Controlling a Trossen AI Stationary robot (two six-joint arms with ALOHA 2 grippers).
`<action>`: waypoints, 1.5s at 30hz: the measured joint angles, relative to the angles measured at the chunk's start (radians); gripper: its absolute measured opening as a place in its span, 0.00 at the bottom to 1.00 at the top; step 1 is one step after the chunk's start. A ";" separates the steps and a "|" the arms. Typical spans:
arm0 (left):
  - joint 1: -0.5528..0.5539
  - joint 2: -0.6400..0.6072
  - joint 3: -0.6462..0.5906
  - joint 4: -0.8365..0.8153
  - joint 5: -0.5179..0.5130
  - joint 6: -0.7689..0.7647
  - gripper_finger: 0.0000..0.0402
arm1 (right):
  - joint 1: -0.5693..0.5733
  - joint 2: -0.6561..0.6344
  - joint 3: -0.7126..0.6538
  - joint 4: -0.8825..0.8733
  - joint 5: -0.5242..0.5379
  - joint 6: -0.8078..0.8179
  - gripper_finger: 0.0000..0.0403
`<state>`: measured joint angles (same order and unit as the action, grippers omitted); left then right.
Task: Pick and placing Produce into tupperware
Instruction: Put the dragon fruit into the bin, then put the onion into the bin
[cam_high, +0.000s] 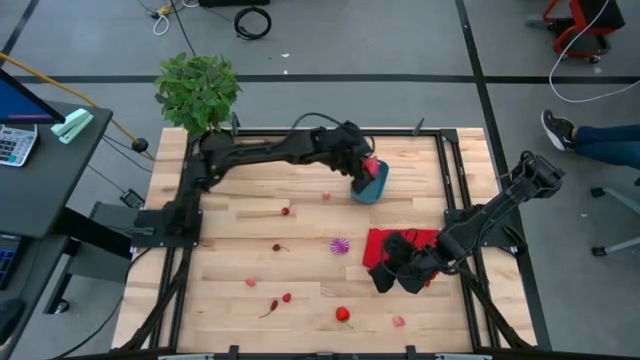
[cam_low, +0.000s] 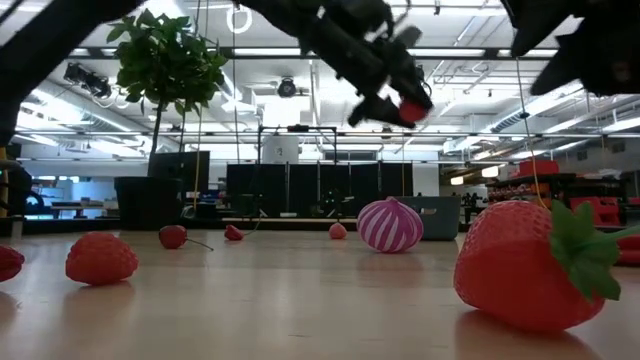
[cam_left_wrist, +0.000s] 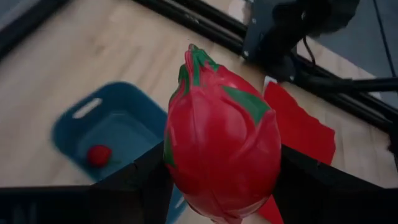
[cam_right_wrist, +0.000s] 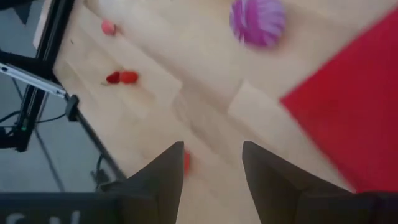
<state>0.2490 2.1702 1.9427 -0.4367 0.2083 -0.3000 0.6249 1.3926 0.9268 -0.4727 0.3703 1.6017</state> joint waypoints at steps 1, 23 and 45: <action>0.000 0.027 0.010 -0.003 0.010 -0.005 0.57 | 0.005 0.000 0.000 0.000 -0.015 0.029 0.43; 0.016 0.201 0.014 0.013 0.002 0.061 0.60 | 0.074 0.000 0.000 -0.014 -0.049 0.170 0.43; 0.035 0.201 0.014 0.013 -0.016 0.107 0.65 | 0.074 0.000 0.000 -0.014 -0.005 0.165 0.43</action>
<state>0.2844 2.3714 1.9564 -0.4240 0.1921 -0.1935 0.6987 1.3926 0.9268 -0.4866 0.3656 1.7663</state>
